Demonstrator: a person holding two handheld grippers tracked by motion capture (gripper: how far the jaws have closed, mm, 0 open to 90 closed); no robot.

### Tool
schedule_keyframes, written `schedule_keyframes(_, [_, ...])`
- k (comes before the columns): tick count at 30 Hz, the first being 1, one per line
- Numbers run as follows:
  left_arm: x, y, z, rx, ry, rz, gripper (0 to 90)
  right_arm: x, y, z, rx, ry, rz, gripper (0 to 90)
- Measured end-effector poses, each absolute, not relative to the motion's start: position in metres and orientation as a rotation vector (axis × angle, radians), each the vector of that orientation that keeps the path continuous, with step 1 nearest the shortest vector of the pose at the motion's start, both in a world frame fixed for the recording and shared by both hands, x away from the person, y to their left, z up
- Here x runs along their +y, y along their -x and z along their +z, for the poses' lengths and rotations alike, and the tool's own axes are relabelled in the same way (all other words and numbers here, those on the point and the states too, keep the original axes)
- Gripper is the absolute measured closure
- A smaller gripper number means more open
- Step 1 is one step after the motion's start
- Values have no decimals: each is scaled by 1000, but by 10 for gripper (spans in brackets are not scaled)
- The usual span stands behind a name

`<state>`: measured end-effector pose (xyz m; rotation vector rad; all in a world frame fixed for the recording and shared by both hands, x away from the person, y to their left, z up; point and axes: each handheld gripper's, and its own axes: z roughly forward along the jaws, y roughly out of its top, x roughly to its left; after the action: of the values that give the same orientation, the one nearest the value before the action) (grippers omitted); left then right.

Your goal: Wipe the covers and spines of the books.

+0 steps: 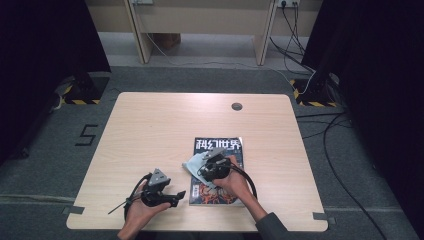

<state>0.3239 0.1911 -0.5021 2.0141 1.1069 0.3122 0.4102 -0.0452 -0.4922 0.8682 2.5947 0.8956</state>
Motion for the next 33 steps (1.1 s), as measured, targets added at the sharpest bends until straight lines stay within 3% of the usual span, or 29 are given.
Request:
schedule_keyframes(14, [203, -329, -501, 1166, -1990, 365, 250, -61, -346, -490, 2734, -726, 921, 550])
schedule_keyframes(24, [204, -331, -503, 1181, -1992, 369, 252, -82, -356, -488, 2703, -826, 880, 540])
schedule_keyframes(33, [211, -334, -504, 1216, -1977, 397, 254, -50, -333, -489, 2755, -652, 895, 553])
